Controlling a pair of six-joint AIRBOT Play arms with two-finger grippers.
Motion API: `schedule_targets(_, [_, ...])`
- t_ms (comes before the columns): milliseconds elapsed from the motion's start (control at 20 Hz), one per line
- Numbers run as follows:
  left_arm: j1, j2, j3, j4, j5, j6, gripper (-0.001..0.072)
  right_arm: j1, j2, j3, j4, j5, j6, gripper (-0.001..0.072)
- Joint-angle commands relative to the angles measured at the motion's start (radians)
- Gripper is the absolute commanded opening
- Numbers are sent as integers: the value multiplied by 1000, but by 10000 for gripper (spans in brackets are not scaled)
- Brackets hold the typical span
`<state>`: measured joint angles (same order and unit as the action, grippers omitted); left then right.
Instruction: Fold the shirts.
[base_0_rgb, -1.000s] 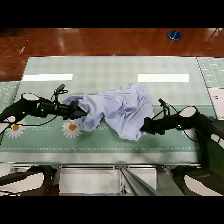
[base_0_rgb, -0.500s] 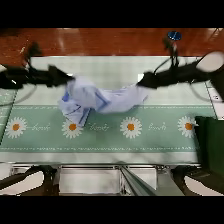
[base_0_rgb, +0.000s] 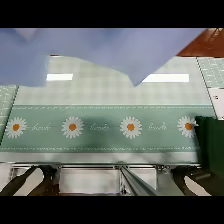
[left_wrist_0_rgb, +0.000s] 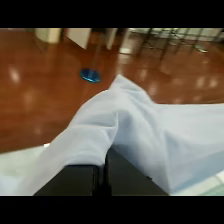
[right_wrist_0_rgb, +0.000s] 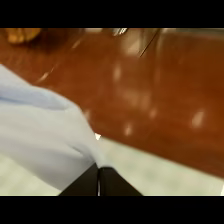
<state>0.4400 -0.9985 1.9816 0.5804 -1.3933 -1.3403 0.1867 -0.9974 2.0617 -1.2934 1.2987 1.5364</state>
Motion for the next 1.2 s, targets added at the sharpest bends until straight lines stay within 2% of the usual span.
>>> schedule_targets(0, [-45, 158, 76, 354, -38, -93, 19, 1, 176, 40, -196, 62, 27, 16])
schedule_targets(100, [-192, 245, 50, 600, -42, -124, 19, 1, 257, 27, -271, 140, 42, 16])
schedule_targets(200, [-377, 315, -8, 726, -76, -124, 19, 1, 320, -4, -350, 227, 71, 16])
schedule_targets(350, [-584, 351, -113, 779, -221, -129, 19, 1, 373, -105, -387, 302, 112, 16])
schedule_targets(450, [-629, 345, -204, 782, -296, -172, 19, 1, 376, -189, -351, 346, 121, 16])
schedule_targets(600, [-629, 341, -404, 812, -280, -235, 19, 1, 375, -391, -303, 320, 124, 16])
schedule_targets(750, [-623, 306, -658, 914, -206, -274, 20, 1, 364, -651, -324, 187, 140, 15])
schedule_targets(850, [-603, 245, -819, 922, -114, -295, 19, 1, 317, -782, -333, 103, 154, 15])
schedule_targets(1000, [-577, 89, -986, 920, 172, -332, 19, -27, 138, -853, -312, -27, 153, 15])
schedule_targets(1150, [-555, -116, -984, 890, 451, -353, 19, -173, -77, -847, -134, -207, 111, 16])
